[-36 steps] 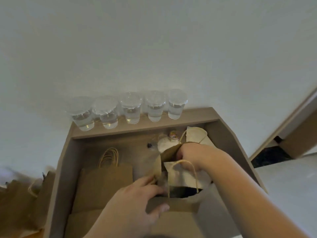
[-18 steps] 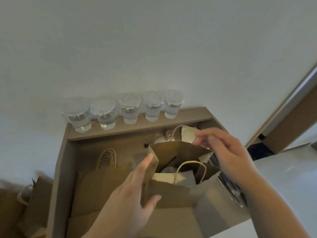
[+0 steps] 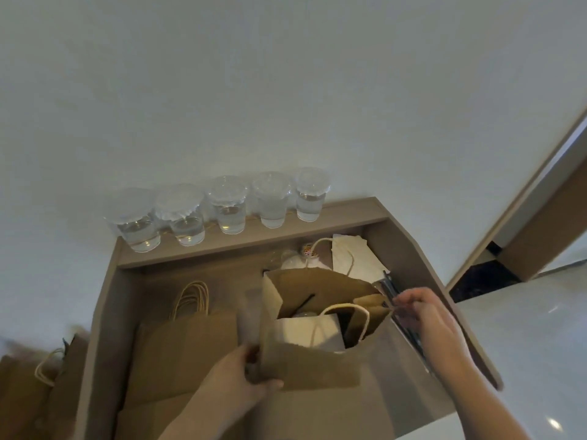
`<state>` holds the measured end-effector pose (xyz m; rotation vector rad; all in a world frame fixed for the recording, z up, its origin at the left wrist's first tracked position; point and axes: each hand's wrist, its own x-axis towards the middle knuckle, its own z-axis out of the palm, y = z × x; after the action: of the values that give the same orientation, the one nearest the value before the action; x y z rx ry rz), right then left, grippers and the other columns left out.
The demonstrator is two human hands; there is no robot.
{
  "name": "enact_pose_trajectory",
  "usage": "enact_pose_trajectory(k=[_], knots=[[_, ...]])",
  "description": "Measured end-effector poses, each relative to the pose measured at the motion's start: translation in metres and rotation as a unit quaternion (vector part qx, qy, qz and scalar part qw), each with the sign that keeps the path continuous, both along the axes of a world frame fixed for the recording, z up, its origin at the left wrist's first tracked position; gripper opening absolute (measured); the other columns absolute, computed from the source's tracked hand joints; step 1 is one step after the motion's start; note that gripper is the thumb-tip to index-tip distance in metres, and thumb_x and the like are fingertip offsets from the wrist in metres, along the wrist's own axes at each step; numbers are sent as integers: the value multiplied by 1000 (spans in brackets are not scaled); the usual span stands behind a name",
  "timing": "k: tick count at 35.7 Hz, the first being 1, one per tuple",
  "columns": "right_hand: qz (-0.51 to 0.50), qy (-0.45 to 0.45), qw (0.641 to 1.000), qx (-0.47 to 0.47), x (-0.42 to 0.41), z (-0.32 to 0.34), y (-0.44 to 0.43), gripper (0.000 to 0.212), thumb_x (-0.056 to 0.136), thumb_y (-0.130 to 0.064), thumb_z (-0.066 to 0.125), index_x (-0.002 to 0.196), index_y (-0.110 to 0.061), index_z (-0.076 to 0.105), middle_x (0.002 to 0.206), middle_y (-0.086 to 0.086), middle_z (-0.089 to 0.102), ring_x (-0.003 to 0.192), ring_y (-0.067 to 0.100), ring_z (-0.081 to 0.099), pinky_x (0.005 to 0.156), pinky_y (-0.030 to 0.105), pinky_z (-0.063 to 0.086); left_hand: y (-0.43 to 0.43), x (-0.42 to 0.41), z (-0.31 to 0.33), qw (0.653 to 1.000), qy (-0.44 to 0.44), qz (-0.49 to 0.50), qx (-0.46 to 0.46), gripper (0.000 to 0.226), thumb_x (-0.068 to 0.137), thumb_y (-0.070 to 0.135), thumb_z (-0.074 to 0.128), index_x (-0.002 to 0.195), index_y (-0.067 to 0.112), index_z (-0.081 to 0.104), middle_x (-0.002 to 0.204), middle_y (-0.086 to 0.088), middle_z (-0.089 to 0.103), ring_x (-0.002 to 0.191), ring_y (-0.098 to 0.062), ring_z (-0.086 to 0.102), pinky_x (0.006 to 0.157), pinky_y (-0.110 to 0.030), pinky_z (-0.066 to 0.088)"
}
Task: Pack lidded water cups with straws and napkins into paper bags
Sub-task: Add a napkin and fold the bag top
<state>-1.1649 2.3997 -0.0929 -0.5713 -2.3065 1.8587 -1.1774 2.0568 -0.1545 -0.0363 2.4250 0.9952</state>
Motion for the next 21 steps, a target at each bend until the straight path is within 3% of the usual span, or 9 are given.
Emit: enact_pose_trajectory(k=[2, 4, 7, 10, 12, 14, 16, 18, 21], knots=[[138, -113, 979, 93, -1, -17, 8, 31, 103, -1, 58, 115, -28, 69, 116, -2, 71, 115, 20, 66, 101, 44, 55, 2, -1, -2, 1000, -3, 7, -7, 74, 71, 63, 86, 135, 40, 56, 122, 17, 70, 118, -9, 66, 102, -29, 54], [262, -196, 932, 156, -4, -31, 7, 44, 97, -7, 68, 129, -37, 60, 126, -13, 66, 122, 9, 62, 106, 35, 54, 3, 0, -5, 1000, 1, 3, -18, 80, 64, 67, 85, 135, 42, 57, 125, 15, 72, 120, -10, 67, 102, -30, 55], [343, -257, 885, 181, -7, -46, -11, 51, 89, -23, 74, 132, -38, 52, 124, -21, 62, 123, 6, 59, 109, 28, 50, 6, 2, -8, 999, 6, -21, -30, 86, 54, 77, 81, 131, 43, 64, 123, 20, 72, 120, -5, 67, 100, -26, 55], [353, -235, 885, 191, -9, -61, -19, 55, 81, -40, 77, 133, -34, 61, 121, -18, 70, 119, 3, 65, 108, 27, 53, 10, 3, -10, 999, 32, -27, -24, 90, 51, 74, 82, 134, 44, 64, 123, 22, 72, 120, -4, 67, 103, -30, 55], [350, -217, 894, 178, -11, -64, -16, 50, 79, -49, 79, 126, -38, 67, 115, -18, 76, 111, -1, 70, 103, 29, 57, 12, 3, -2, 999, 33, -15, -37, 80, 47, 76, 79, 123, 51, 67, 114, 26, 73, 112, 0, 69, 99, -28, 57], [358, -209, 898, 149, -18, -61, -10, 37, 84, -44, 80, 119, -37, 72, 111, -17, 78, 106, 0, 73, 100, 34, 61, 12, 2, 13, 997, 45, -27, -60, 71, 49, 80, 76, 115, 56, 70, 115, 28, 71, 113, 2, 67, 96, -24, 56], [361, -196, 903, 130, -25, -52, -1, 26, 91, -35, 79, 116, -40, 74, 111, -22, 77, 105, -2, 73, 100, 34, 61, 11, 0, 30, 995, 67, -32, -59, 69, 57, 80, 79, 121, 57, 64, 117, 27, 67, 114, 5, 62, 93, -16, 50], [359, -166, 911, 121, -32, -42, 5, 25, 94, -31, 79, 114, -43, 73, 111, -26, 75, 107, -4, 71, 102, 34, 60, 13, -3, 48, 993, 97, -25, -56, 64, 64, 75, 82, 120, 53, 60, 118, 27, 63, 115, 6, 58, 96, -15, 46], [369, -101, 916, 121, -37, -23, 9, 27, 94, -33, 79, 110, -54, 72, 117, -28, 71, 111, -5, 69, 99, 26, 58, 18, -5, 70, 988, 141, -50, -28, 46, 75, 56, 88, 117, 45, 72, 121, 25, 63, 118, 5, 57, 102, -18, 46]])
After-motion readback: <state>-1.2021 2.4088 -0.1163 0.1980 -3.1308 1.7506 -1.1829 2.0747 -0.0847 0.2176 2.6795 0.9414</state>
